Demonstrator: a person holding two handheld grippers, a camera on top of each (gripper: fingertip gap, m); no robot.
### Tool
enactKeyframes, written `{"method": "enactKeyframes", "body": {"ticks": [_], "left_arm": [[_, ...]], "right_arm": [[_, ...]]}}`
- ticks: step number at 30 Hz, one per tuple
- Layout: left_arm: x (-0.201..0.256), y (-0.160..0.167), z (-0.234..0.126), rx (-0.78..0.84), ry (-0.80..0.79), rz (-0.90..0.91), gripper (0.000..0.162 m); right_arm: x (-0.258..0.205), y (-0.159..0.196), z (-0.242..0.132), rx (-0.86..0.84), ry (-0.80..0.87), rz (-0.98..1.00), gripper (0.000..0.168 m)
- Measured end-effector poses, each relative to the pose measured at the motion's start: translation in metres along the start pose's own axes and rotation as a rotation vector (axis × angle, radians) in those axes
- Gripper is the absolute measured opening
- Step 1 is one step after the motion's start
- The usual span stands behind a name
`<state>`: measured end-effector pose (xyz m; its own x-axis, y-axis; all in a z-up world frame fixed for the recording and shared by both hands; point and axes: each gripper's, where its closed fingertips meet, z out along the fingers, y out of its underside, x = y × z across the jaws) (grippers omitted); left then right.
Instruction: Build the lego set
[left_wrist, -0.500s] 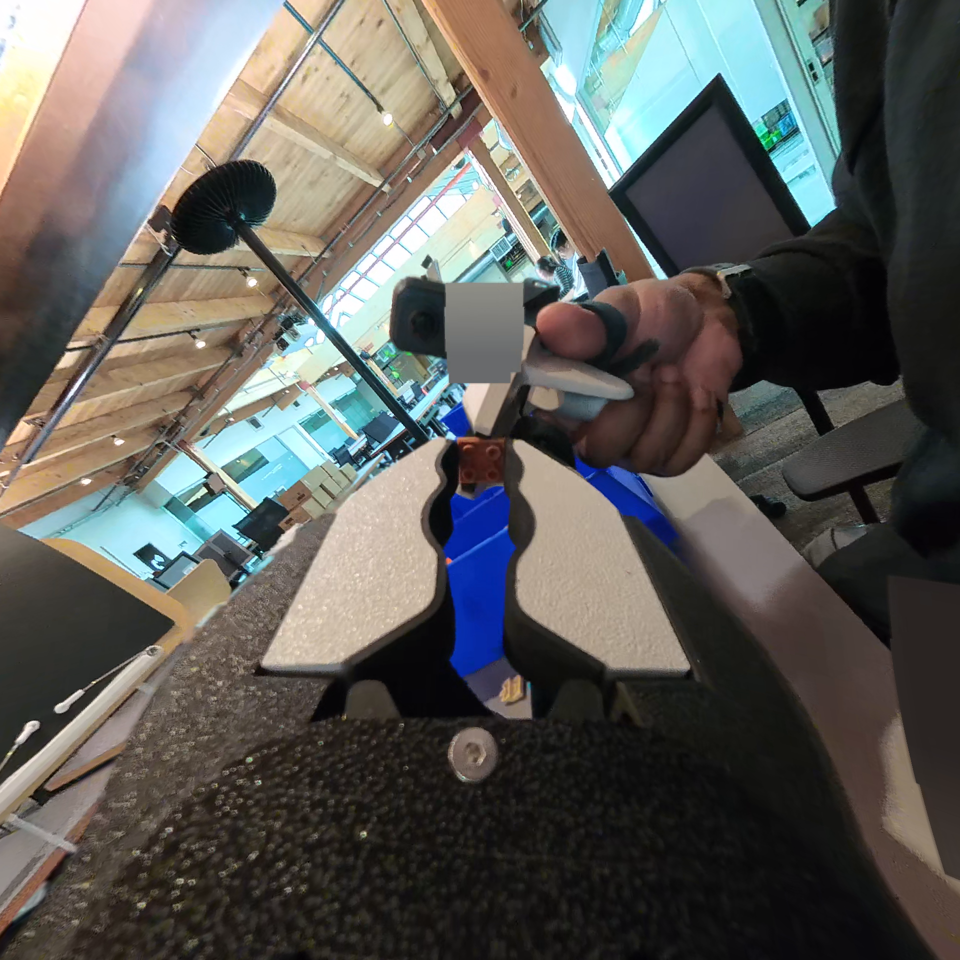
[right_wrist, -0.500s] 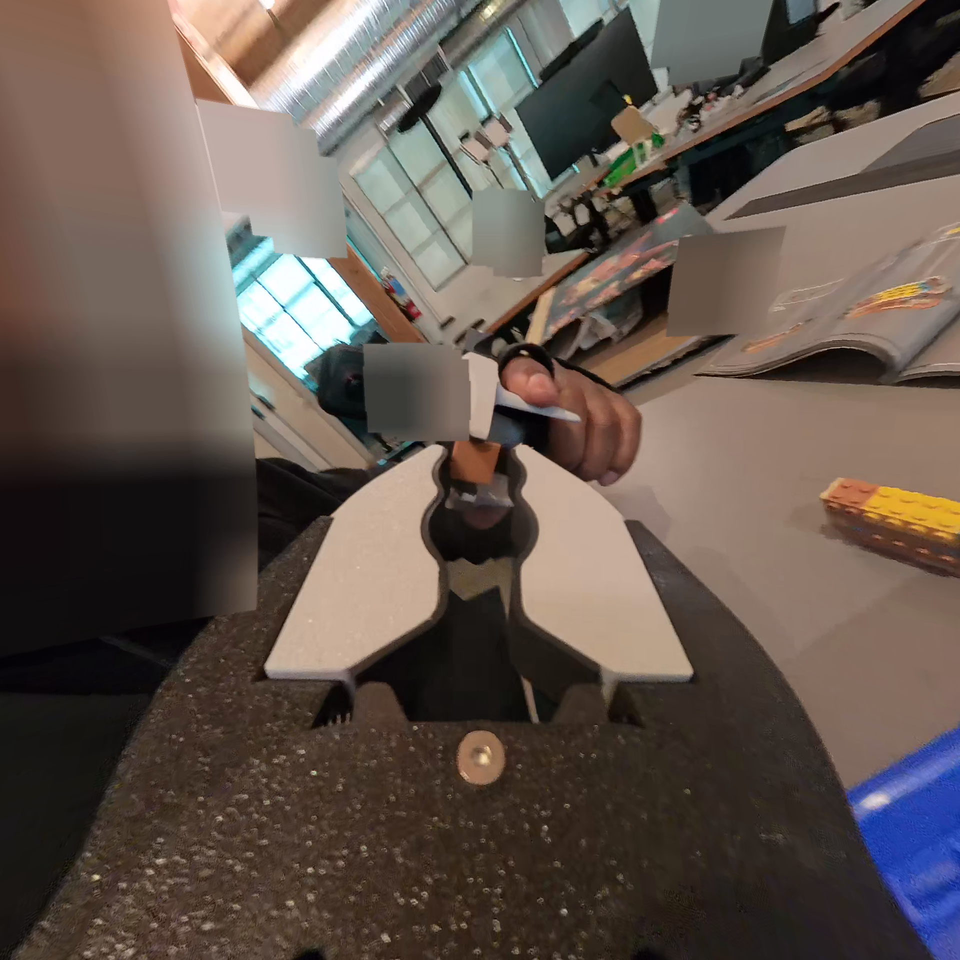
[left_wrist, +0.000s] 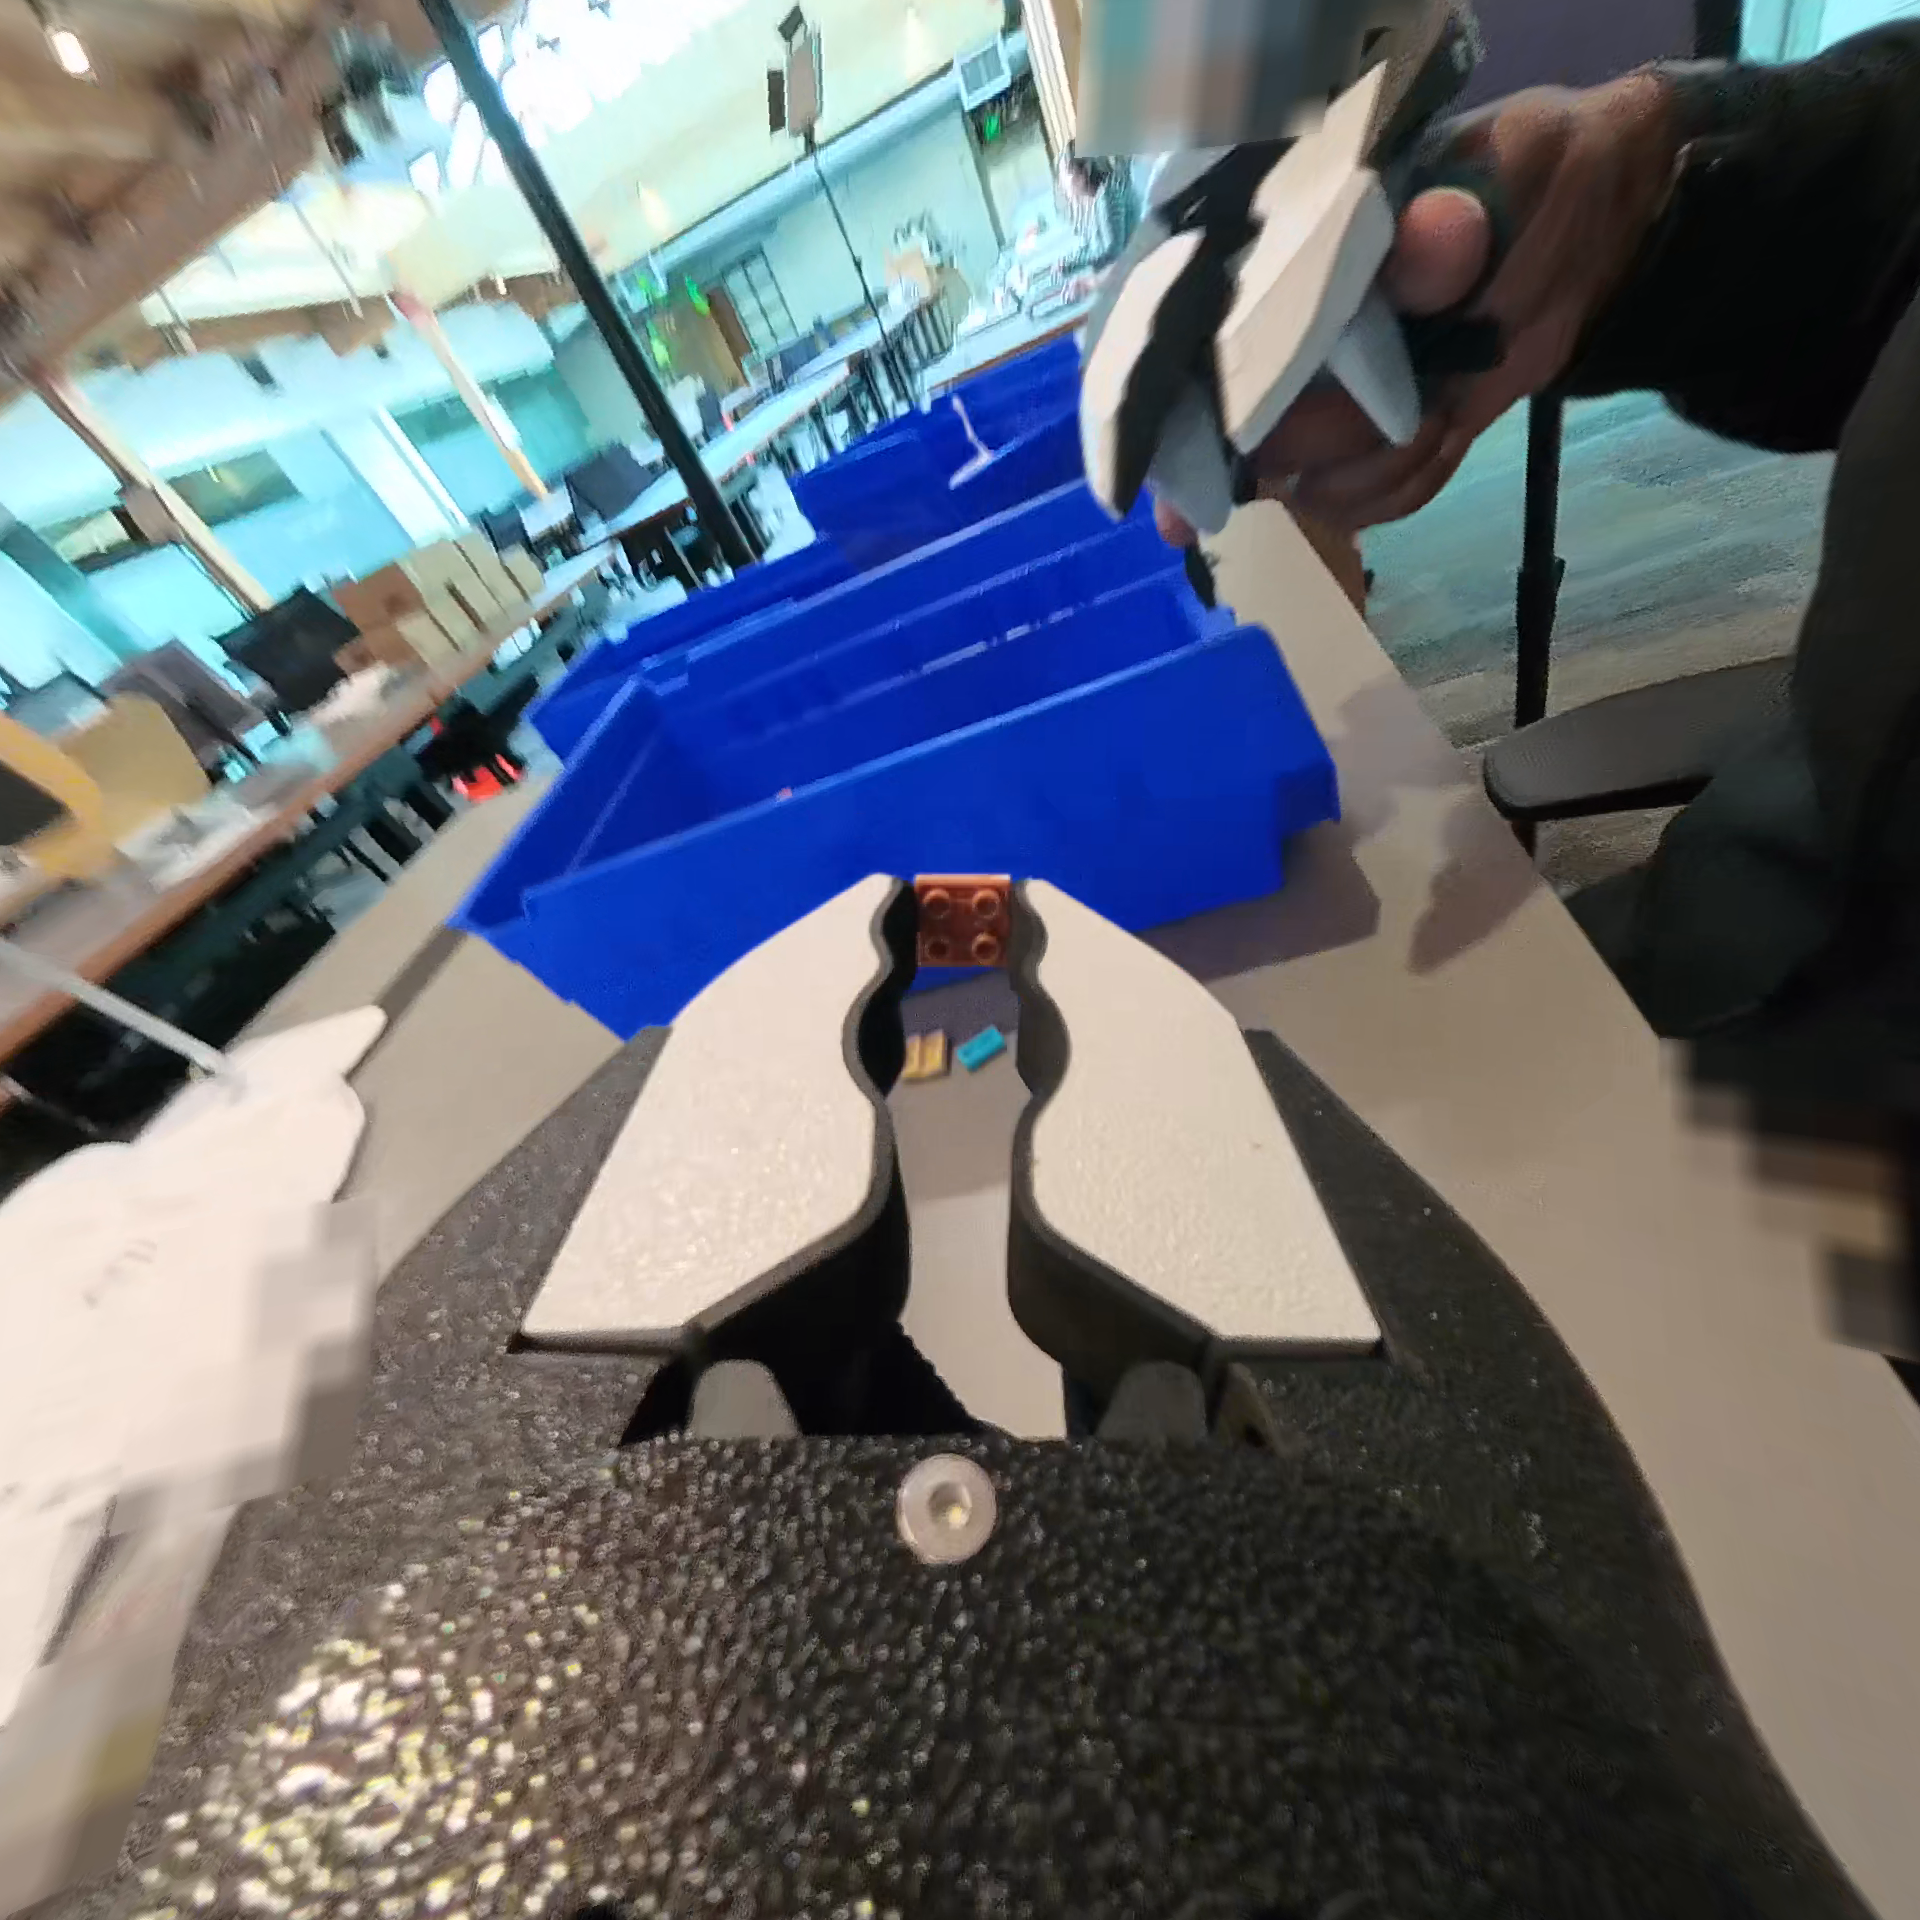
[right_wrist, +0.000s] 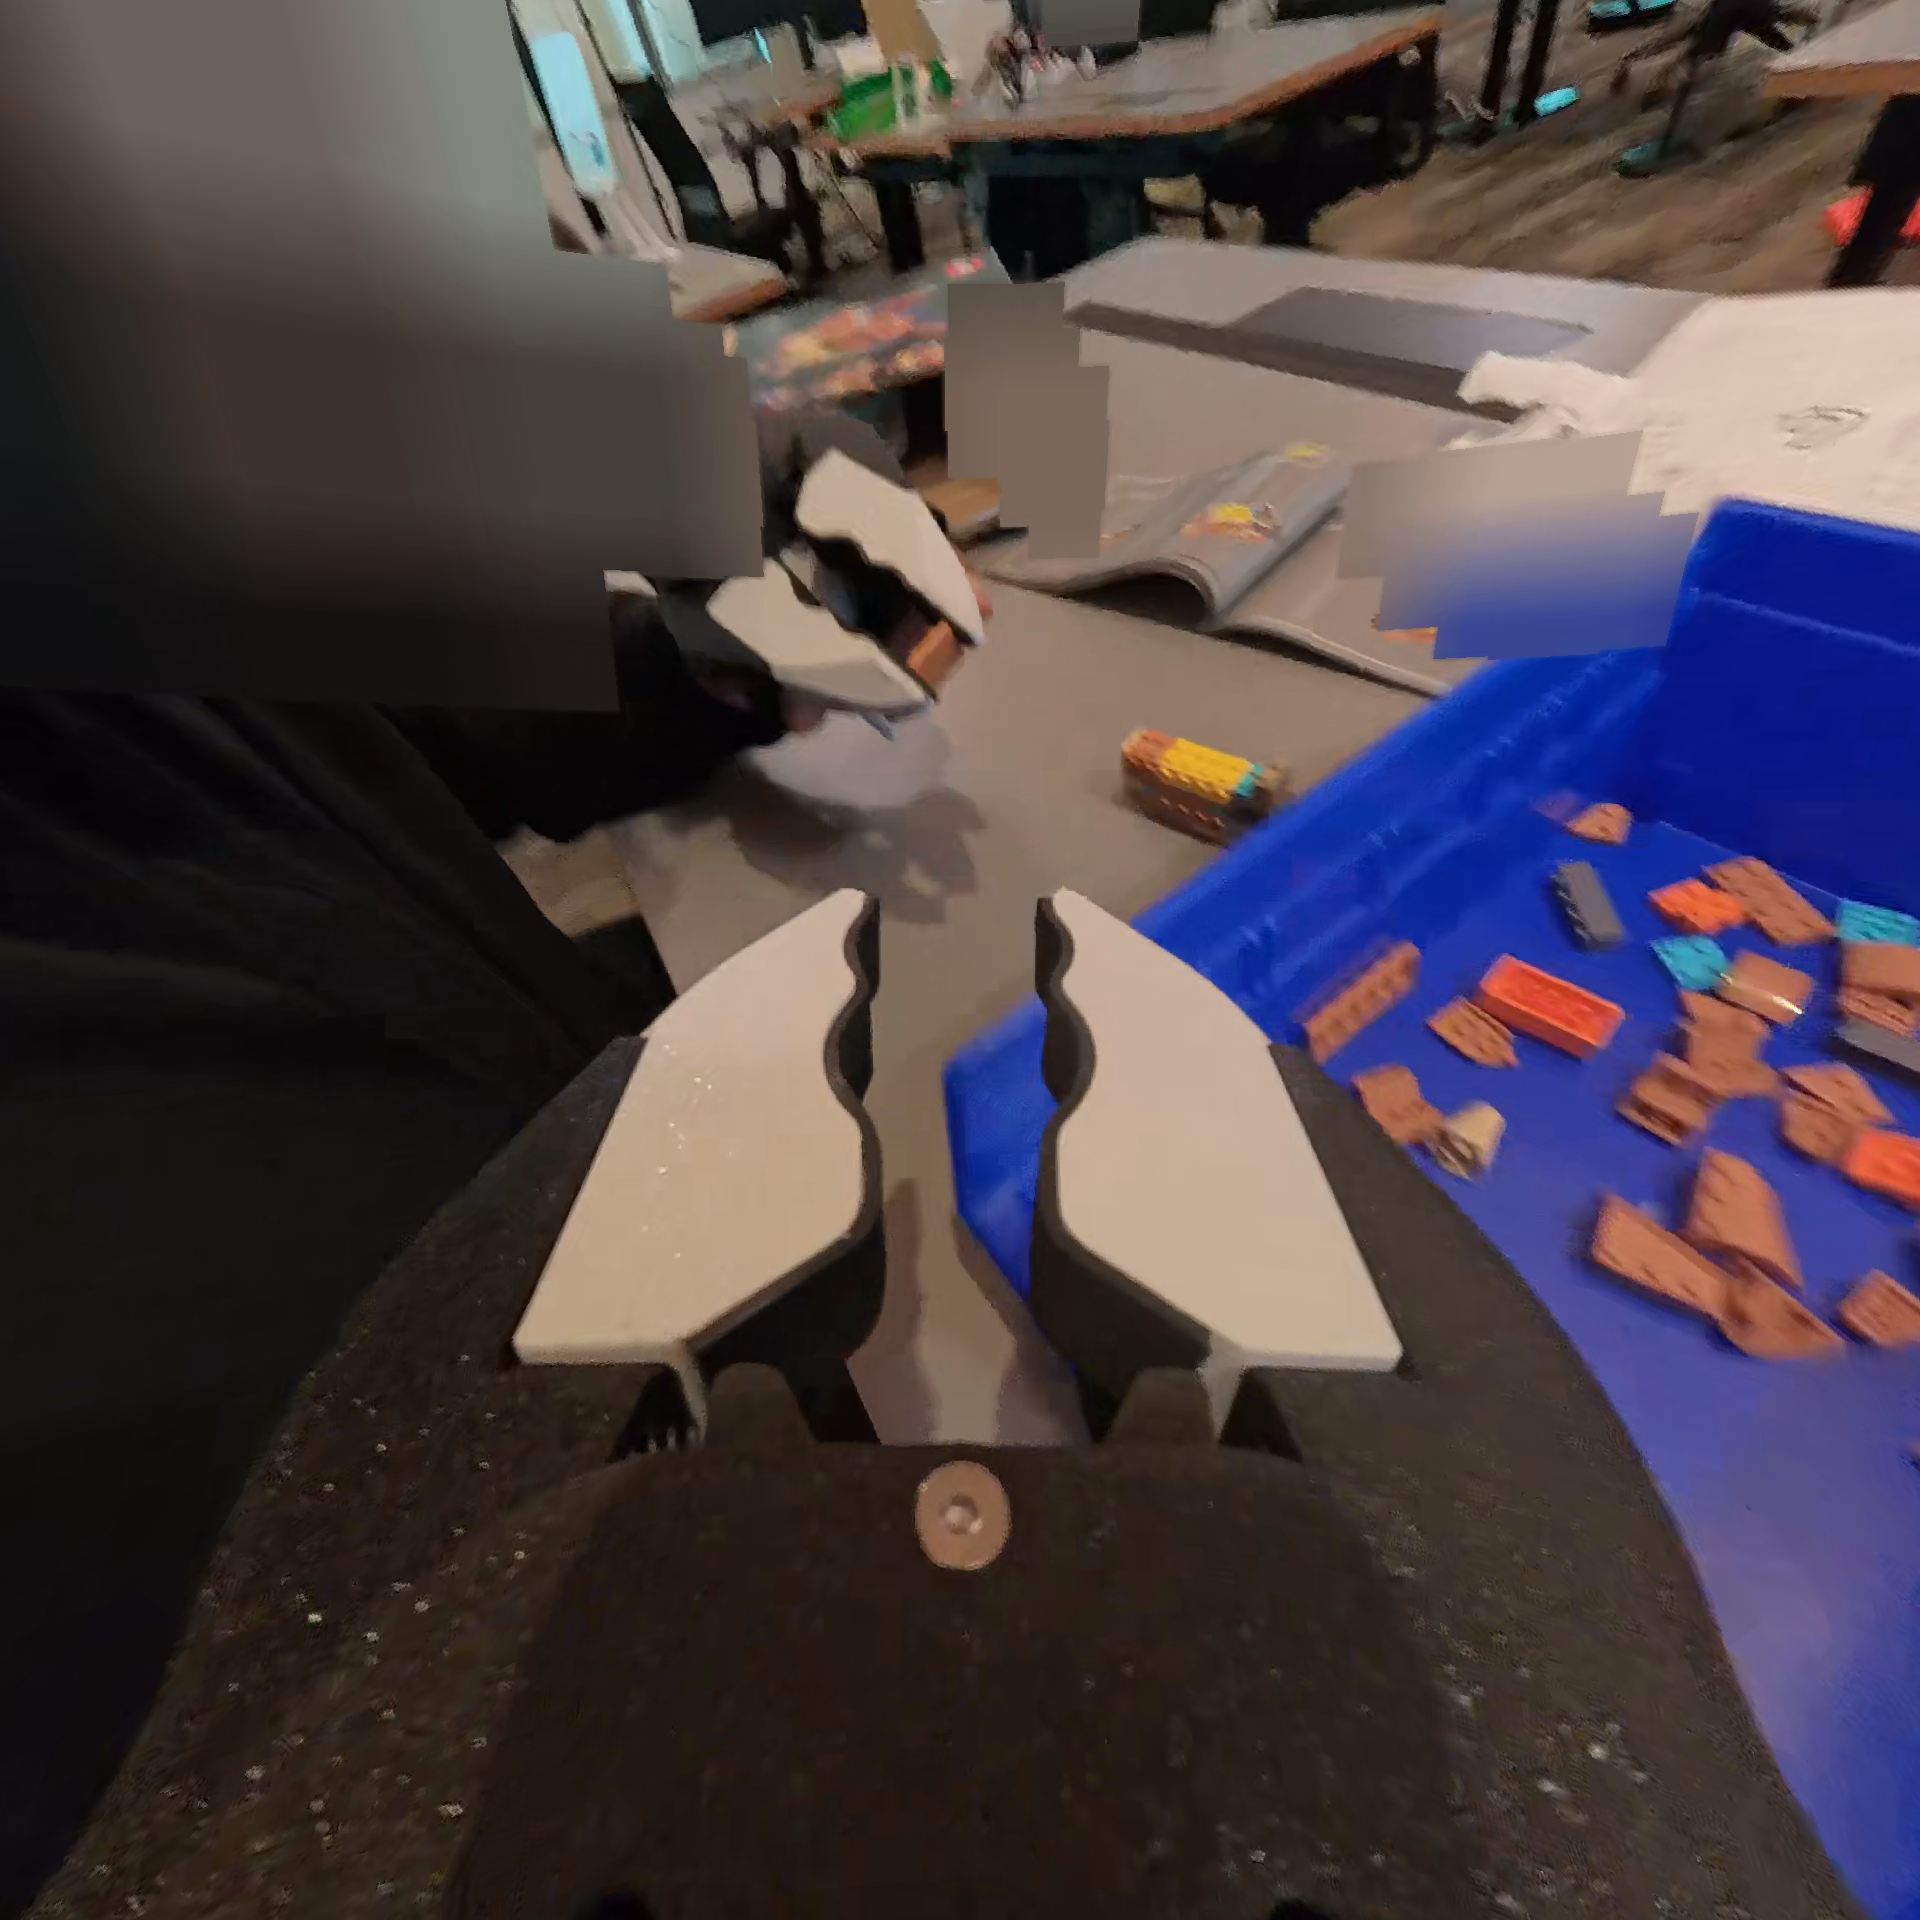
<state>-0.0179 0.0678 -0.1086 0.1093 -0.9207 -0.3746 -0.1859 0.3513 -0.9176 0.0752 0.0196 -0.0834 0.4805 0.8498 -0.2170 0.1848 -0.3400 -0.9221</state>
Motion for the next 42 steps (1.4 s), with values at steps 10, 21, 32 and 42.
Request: {"method": "enactKeyframes", "body": {"ticks": [10, 21, 32, 42], "left_arm": [[-0.017, 0.035, 0.002, -0.121, 0.004, -0.168, 0.016], [-0.025, 0.053, 0.000, -0.175, 0.006, -0.245, 0.016], [-0.013, 0.073, 0.003, -0.323, 0.055, -0.301, 0.016], [0.005, 0.099, 0.014, -0.526, 0.104, -0.385, 0.017]], "right_arm": [[0.043, 0.074, -0.036, -0.448, 0.159, -0.250, 0.025], [0.053, 0.093, -0.028, -0.575, 0.070, -0.319, 0.026], [0.045, 0.099, -0.034, -0.641, 0.010, -0.329, 0.027], [0.046, 0.110, -0.025, -0.672, 0.011, -0.365, 0.023]]}}
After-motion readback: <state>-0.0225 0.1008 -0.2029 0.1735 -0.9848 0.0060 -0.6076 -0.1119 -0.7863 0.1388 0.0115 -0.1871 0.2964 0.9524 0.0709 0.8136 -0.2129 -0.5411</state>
